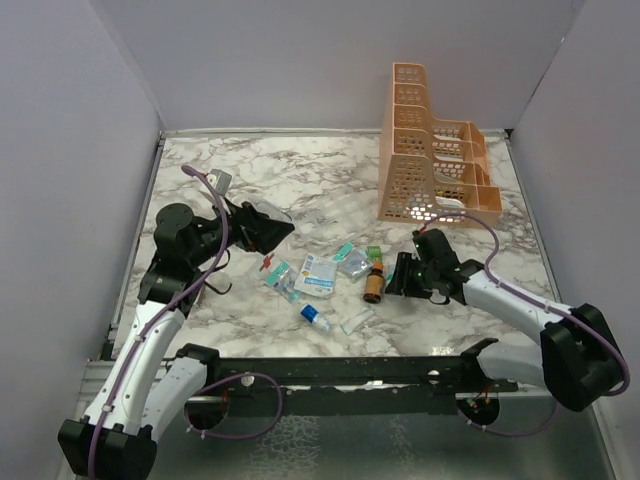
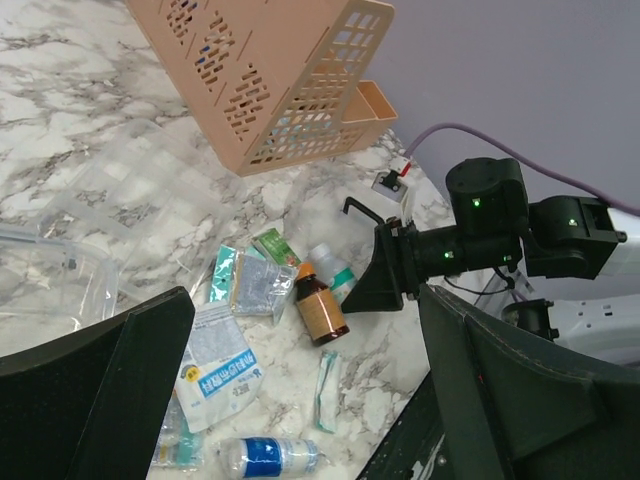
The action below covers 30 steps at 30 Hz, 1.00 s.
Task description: Organize the medicine kit
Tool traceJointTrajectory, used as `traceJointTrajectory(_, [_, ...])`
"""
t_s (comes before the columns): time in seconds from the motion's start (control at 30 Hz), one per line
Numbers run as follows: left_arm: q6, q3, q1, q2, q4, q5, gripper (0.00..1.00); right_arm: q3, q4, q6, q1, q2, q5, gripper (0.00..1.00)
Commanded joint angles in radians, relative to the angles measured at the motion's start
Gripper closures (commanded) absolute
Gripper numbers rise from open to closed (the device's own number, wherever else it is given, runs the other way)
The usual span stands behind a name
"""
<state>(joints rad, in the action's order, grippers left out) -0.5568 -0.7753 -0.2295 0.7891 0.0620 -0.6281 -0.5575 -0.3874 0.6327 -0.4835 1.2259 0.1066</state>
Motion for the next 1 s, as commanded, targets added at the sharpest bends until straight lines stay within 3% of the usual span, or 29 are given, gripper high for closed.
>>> traceJointTrajectory(0.0, [-0.065, 0.028, -0.004, -0.02, -0.009, -0.043, 0.01, 0.033, 0.053, 0.004, -0.003, -0.121, -0.016, 0.68])
traceJointTrajectory(0.23, [-0.104, 0.069, -0.005, -0.066, -0.007, -0.069, 0.01, 0.054, 0.182, -0.149, -0.004, -0.424, 0.27, 0.7])
traceJointTrajectory(0.5, [-0.174, 0.098, -0.027, -0.056, -0.091, -0.157, 0.01, 0.07, 0.485, -0.049, -0.004, -0.44, 0.653, 0.7])
traceJointTrajectory(0.67, [-0.256, 0.148, -0.071, -0.061, -0.12, -0.118, 0.01, 0.103, 0.673, 0.046, -0.004, -0.429, 0.715, 0.7])
traceJointTrajectory(0.87, [-0.469, 0.271, -0.17, -0.082, -0.39, -0.044, 0.01, 0.096, 0.757, 0.078, -0.018, -0.336, 0.749, 0.71])
traceJointTrajectory(0.97, [-0.507, 0.295, -0.238, -0.072, -0.411, 0.053, 0.02, 0.091, 0.787, 0.094, -0.034, -0.302, 0.736, 0.71])
